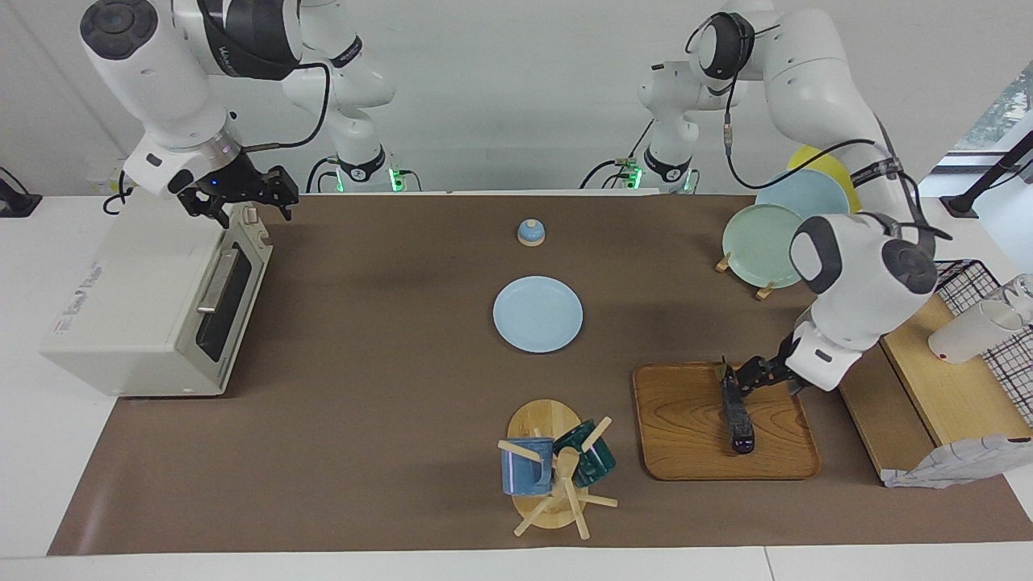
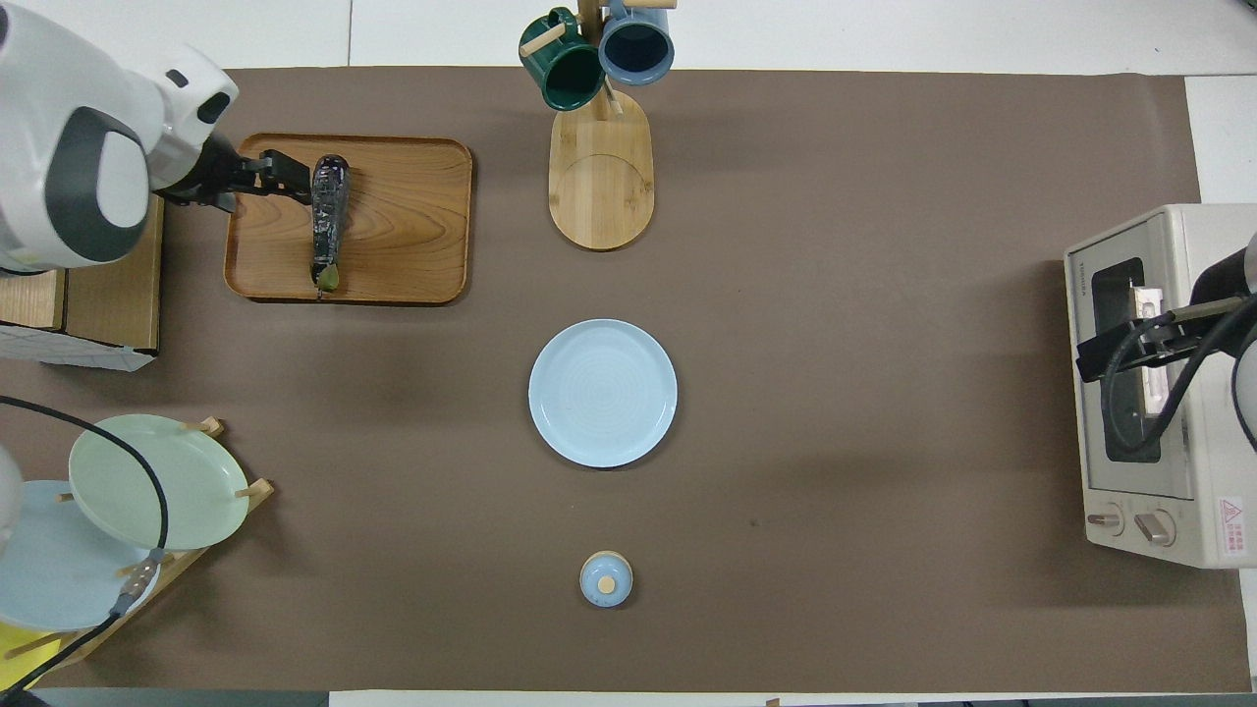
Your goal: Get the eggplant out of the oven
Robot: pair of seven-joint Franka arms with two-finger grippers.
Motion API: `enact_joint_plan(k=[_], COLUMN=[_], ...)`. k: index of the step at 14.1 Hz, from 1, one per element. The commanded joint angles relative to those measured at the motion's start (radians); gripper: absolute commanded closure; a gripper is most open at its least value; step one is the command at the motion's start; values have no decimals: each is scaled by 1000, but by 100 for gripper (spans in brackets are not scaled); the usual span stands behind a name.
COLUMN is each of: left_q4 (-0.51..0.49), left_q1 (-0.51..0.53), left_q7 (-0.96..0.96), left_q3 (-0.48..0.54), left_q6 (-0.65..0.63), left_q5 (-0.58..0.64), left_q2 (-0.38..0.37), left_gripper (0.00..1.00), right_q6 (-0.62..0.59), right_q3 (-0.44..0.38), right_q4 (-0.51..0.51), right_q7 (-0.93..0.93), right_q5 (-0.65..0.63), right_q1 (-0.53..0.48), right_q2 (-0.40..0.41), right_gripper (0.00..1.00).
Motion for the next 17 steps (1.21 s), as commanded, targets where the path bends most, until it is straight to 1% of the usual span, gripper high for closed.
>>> enact_joint_plan(k=[1, 2, 4, 6, 8, 9, 10, 12, 13, 14, 17], left_q4=[-29, -29, -37, -51, -54, -72, -118, -249, -287, -290, -192], left_q1=[16, 18, 19, 18, 18, 16, 7, -11, -13, -13, -11], left_q7=[2, -2, -7, -2, -4, -4, -9, -6, -7, -7, -6], left_q3=[14, 16, 19, 24, 24, 24, 24, 25, 25, 25, 28], left_q6=[-156, -204, -311, -396, -469, -499, -507, -462, -427, -419, -480], left_q5=[10, 11, 16, 80, 86, 86, 86, 86, 86, 86, 86], left_q2=[-142, -183, -295, -390, -444, -464, -492, -556, -570, -572, -532], left_gripper=[0, 0, 0, 0, 0, 0, 0, 0, 0, 0, 0], right_q6=[4, 5, 25, 27, 27, 37, 56, 57, 57, 56, 53], right_q3=[-1, -3, -3, -1, -1, -3, -3, -1, -1, -1, -6], right_q4=[19, 19, 13, 16, 16, 14, 16, 20, 26, 31, 37], right_q7=[14, 24, 35, 46, 55, 53, 56, 58, 58, 58, 69], right_q5=[24, 24, 24, 27, 27, 27, 29, 29, 35, 36, 38], right_q1=[-6, -4, -6, -1, -4, -6, -7, -4, -3, -3, -10], right_q2=[6, 6, 5, 5, 5, 5, 6, 5, 3, 3, 5], right_gripper=[0, 0, 0, 0, 0, 0, 0, 0, 0, 0, 0])
